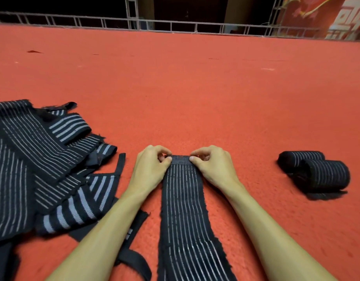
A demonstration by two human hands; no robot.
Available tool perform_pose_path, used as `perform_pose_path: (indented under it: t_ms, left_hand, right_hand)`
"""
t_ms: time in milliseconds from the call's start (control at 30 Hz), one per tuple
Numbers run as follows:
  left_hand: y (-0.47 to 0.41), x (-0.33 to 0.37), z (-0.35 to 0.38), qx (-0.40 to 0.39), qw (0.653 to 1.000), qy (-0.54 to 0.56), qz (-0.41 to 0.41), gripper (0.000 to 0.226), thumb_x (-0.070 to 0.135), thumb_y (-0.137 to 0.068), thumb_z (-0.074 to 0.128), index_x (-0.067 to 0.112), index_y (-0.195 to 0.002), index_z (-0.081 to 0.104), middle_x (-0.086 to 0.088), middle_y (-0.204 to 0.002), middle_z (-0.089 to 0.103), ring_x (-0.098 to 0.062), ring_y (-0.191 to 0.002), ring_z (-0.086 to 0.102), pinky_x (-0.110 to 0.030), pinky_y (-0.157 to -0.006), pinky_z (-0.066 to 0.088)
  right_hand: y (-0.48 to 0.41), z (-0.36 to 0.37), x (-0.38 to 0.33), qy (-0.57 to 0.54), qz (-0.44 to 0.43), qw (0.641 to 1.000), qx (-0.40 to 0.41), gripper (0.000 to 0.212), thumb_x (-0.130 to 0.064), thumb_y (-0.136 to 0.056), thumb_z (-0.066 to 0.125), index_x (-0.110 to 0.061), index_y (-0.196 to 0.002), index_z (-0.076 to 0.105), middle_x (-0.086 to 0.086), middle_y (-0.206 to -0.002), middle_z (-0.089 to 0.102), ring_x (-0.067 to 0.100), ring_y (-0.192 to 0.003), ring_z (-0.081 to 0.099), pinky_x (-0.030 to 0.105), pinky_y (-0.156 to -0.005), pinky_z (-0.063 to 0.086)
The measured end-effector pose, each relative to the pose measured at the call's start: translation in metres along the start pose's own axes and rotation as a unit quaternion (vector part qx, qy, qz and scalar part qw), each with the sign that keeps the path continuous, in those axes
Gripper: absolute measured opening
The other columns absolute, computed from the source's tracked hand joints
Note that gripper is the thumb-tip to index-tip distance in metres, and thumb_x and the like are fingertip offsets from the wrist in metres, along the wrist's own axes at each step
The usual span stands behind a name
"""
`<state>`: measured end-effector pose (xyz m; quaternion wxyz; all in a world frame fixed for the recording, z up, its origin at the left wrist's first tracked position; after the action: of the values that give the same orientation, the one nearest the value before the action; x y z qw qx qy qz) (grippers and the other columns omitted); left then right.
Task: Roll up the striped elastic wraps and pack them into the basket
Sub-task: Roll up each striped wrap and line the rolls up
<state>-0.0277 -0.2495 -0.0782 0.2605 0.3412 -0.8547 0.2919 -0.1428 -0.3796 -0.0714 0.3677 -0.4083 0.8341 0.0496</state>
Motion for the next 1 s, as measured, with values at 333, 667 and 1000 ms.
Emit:
perform_pose_path:
  t_ms: [333,667,1000]
  left_hand:
    - [0.022,0.023,-0.020,-0.024,0.994,0.084,0.070,0.012,0.013,-0.091,0.057,0.024,-0.094,0.055,0.012,-0.088,0.060,-0.005,-0.082,0.056,-0.013,-0.073,0.038]
    - [0.063,0.103,-0.109,-0.125,0.982,0.125,0.071,0.012,0.019,-0.097,0.050,0.014,-0.104,0.059,0.001,-0.090,0.061,-0.016,-0.082,0.060,-0.036,-0.072,0.053]
    - [0.093,0.157,-0.168,-0.351,0.743,0.551,-0.143,0.023,0.009,-0.083,0.062,0.002,-0.105,0.064,-0.008,-0.088,0.064,-0.012,-0.075,0.060,-0.022,-0.077,0.054]
  right_hand:
    - [0.026,-0.013,-0.019,-0.083,-0.035,0.995,0.030,0.015,-0.008,-0.088,0.061,-0.022,-0.084,0.058,-0.011,-0.079,0.060,0.009,-0.078,0.055,0.011,-0.064,0.032]
    - [0.064,-0.110,-0.086,-0.089,-0.101,0.991,0.006,0.019,-0.009,-0.085,0.064,-0.026,-0.078,0.059,-0.009,-0.074,0.063,0.012,-0.073,0.059,0.036,-0.075,0.051]
    - [0.122,-0.190,-0.120,-0.438,-0.091,0.871,-0.204,0.000,-0.008,-0.088,0.062,-0.008,-0.088,0.062,0.007,-0.073,0.055,0.016,-0.053,0.049,0.023,-0.047,0.042]
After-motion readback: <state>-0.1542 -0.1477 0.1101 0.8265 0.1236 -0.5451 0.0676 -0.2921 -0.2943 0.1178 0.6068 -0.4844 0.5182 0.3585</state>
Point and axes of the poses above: each hand's wrist, its own y-axis away from the middle knuckle, its own z-axis out of the palm, x = y × z, the point moved 1 cm from there along -y, towards the middle knuckle
